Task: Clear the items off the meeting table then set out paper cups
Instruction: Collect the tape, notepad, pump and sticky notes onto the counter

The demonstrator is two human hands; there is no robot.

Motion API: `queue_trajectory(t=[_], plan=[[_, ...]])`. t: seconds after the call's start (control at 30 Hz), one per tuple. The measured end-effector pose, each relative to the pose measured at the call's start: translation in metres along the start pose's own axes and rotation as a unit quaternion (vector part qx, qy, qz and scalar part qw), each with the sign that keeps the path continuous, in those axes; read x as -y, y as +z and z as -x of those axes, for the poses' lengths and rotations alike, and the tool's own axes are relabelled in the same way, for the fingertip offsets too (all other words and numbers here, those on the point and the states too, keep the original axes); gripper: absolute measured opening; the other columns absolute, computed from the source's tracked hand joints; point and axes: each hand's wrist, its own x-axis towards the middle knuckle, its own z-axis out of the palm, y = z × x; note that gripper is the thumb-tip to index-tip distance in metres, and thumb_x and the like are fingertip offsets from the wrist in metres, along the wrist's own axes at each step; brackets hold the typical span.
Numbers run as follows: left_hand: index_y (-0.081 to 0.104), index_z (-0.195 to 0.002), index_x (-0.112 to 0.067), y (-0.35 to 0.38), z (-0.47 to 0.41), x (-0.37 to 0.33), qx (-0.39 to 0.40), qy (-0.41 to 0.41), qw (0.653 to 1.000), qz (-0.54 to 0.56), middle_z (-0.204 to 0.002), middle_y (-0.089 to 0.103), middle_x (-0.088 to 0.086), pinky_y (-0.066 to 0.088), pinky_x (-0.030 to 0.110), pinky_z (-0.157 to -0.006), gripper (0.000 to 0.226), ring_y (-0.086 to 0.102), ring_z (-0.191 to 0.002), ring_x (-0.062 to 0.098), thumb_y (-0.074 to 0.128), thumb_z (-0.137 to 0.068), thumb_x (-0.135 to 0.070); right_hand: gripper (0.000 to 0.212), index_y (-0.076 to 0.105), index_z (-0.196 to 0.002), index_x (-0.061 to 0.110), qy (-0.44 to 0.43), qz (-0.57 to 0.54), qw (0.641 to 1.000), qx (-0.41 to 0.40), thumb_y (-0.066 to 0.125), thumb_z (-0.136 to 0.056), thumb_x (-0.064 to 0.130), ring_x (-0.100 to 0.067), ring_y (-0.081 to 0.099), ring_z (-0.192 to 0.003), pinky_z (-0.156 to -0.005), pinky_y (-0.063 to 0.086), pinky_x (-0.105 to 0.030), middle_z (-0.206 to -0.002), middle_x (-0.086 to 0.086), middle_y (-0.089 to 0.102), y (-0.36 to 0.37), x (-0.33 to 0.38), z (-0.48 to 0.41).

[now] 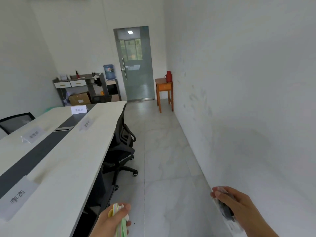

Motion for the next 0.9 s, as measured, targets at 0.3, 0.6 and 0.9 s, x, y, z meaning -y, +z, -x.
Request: queue_trajectory(t=[0.3,0.6,0.9], plan=[[0.066,-0.106,-0.003,0.032,-0.181,-0.105,0.025,0.038,0.999,0.002,-0.093,0.062,0.016,0.052,0.037,-0.066,0.028,0.065,-0.077,0.029,0.069,-0.086,-0.023,0.027,0.065,-0.091,-0.01,-0.008,0.012,1.0,-0.007,0.061,-0.092,0.017,-0.026,0.043,-0.06,-0.056,0.036,-0.029,-0.058,-0.021,0.051,0.021,0.053,-0.189],[0.065,-0.106,0.0,0.08,-0.355,-0.179,0.029,0.051,0.998,-0.002,-0.093,0.063,0.013,0.052,0.039,-0.07,0.039,0.064,-0.08,0.029,0.074,-0.08,-0.027,0.02,0.072,-0.093,-0.002,0.018,-0.004,1.0,0.004,0.063,-0.09,0.016,-0.042,0.047,-0.067,-0.064,0.039,-0.035,-0.063,-0.033,0.05,0.036,0.062,-0.383],[0.068,-0.103,-0.006,0.128,-0.53,-0.272,-0.004,0.053,0.999,0.0,-0.093,0.062,0.014,0.055,0.046,-0.077,0.049,0.063,-0.083,0.032,0.078,-0.067,-0.038,0.02,0.075,-0.086,0.005,0.02,0.003,0.998,0.053,0.066,-0.088,0.022,-0.021,0.049,-0.055,-0.068,0.042,-0.037,-0.048,0.0,0.053,0.056,0.11,-0.642]])
